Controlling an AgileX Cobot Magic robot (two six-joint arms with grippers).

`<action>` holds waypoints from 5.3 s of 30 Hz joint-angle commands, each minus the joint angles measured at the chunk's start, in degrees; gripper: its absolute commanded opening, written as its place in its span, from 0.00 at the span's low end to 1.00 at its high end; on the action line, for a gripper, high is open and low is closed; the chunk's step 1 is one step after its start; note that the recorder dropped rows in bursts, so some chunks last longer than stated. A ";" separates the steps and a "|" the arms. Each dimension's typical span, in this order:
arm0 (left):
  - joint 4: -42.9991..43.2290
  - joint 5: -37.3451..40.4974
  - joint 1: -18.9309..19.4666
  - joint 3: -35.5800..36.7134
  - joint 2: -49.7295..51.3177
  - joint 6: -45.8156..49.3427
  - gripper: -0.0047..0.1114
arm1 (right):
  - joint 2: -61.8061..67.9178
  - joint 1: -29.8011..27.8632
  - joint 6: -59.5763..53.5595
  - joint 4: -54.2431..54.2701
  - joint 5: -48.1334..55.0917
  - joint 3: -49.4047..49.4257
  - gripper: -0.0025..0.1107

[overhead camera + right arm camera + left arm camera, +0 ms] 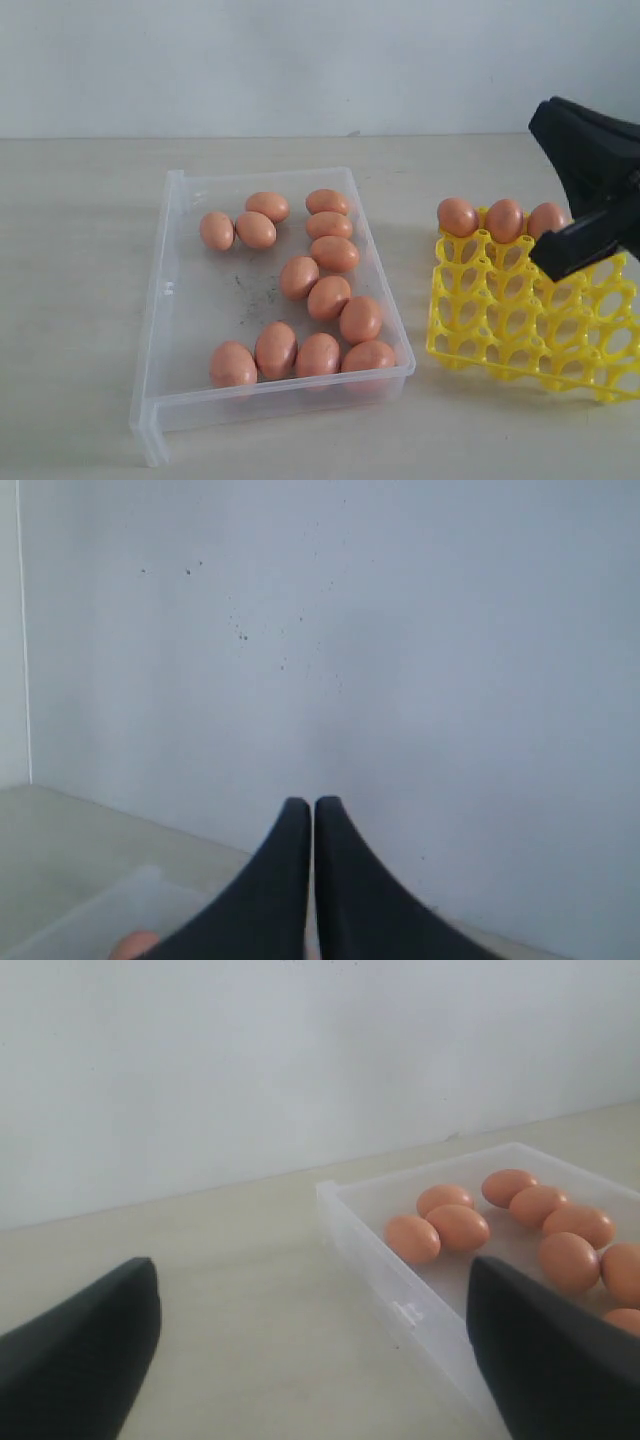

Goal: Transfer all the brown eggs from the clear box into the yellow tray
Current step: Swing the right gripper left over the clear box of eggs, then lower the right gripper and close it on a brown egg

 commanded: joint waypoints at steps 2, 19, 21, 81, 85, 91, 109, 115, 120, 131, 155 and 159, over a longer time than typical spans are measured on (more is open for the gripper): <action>-0.38 -0.43 -0.37 0.23 -0.22 -0.45 0.71 | -0.46 0.15 0.43 -0.07 -2.33 3.26 0.02; -0.38 -0.43 -0.37 0.23 -0.22 -0.45 0.71 | -33.39 3.72 17.96 -0.45 33.53 3.26 0.02; -0.38 -0.43 -0.37 0.23 -0.22 -0.45 0.71 | -40.03 6.05 29.91 -8.68 39.04 3.26 0.02; -0.38 -0.43 -0.37 0.23 -0.22 -0.45 0.71 | 35.44 26.86 79.92 -53.62 81.78 -45.79 0.43; -0.38 -0.43 -0.37 0.23 -0.22 -0.45 0.71 | 35.57 26.86 80.05 -45.06 75.05 -45.90 0.43; -0.38 -0.43 -0.37 0.23 -0.22 -0.45 0.71 | 36.42 26.86 80.06 -38.12 73.25 -46.02 0.47; -0.38 -0.43 -0.37 0.23 -0.22 -0.45 0.71 | 43.12 26.88 80.59 -27.24 74.68 -46.02 0.57; -0.38 -0.43 -0.37 0.23 -0.22 -0.45 0.71 | 44.52 25.57 81.18 -27.24 72.99 -46.27 0.57; -0.38 -0.43 -0.37 0.23 -0.22 -0.45 0.71 | 44.52 23.57 82.36 -27.24 71.48 -46.65 0.57; -0.38 -0.43 -0.37 0.23 -0.22 -0.45 0.71 | 44.52 22.53 88.95 -27.24 70.50 -46.65 0.46; -0.38 -0.43 -0.37 0.23 -0.22 -0.45 0.71 | 44.62 22.39 68.01 -34.78 67.63 -47.08 0.02; -0.38 -0.43 -0.37 0.23 -0.22 -0.45 0.71 | 44.62 22.28 57.02 -34.92 63.23 -47.27 0.02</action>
